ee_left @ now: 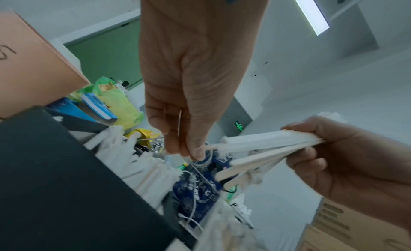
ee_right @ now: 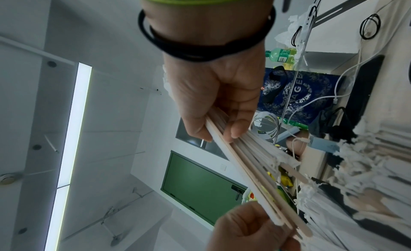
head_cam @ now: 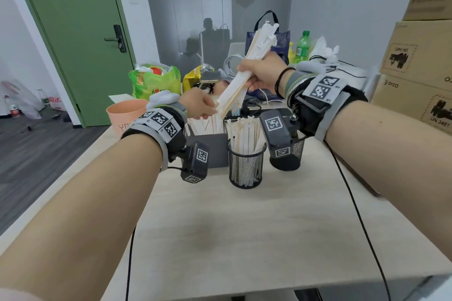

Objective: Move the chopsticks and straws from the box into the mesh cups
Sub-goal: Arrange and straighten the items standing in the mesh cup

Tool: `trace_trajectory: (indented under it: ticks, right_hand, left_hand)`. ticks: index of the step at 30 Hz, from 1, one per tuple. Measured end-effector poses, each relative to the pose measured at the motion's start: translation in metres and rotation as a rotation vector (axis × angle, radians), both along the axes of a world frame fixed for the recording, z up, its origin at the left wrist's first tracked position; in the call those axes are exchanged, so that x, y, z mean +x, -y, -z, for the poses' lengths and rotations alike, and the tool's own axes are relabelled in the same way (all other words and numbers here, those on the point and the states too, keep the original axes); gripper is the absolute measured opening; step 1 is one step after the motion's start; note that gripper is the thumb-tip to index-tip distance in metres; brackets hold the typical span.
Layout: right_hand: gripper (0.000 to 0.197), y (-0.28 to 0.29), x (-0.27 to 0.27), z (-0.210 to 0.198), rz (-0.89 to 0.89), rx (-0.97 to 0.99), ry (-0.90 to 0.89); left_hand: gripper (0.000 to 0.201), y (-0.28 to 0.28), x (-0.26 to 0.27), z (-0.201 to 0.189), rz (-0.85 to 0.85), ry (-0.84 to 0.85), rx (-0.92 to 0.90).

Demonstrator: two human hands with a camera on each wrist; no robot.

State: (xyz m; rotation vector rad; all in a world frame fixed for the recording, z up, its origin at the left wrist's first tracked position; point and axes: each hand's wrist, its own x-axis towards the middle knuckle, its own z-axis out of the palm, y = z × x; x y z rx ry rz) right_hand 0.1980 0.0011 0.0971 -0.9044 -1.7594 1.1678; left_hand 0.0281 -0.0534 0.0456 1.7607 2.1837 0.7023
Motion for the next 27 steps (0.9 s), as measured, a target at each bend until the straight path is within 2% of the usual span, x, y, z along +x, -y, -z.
trace_trajectory:
  ticks: [3, 6, 13, 15, 22, 27]
  right_hand:
    - [0.012, 0.005, 0.004, 0.000, 0.002, 0.040, 0.047]
    - [0.013, 0.006, 0.016, -0.003, 0.055, 0.082, 0.069]
    - [0.013, 0.004, 0.061, -0.018, 0.111, 0.089, 0.071]
    - [0.009, 0.007, 0.070, -0.019, 0.078, 0.076, 0.112]
    - [0.016, 0.016, 0.064, 0.001, 0.021, 0.004, 0.212]
    - [0.013, 0.014, 0.056, 0.006, 0.080, -0.045, 0.161]
  left_hand:
    - [0.026, 0.000, 0.013, -0.009, 0.044, 0.005, 0.031]
    - [0.029, 0.001, 0.025, -0.014, 0.067, 0.029, -0.016]
    - [0.070, 0.001, 0.044, -0.010, 0.131, 0.070, -0.272]
    - [0.074, -0.001, 0.053, -0.006, 0.172, 0.048, -0.320]
    - [0.064, -0.007, 0.071, 0.017, 0.200, -0.162, -0.326]
    - [0.047, -0.005, 0.067, 0.020, 0.139, -0.150, -0.265]
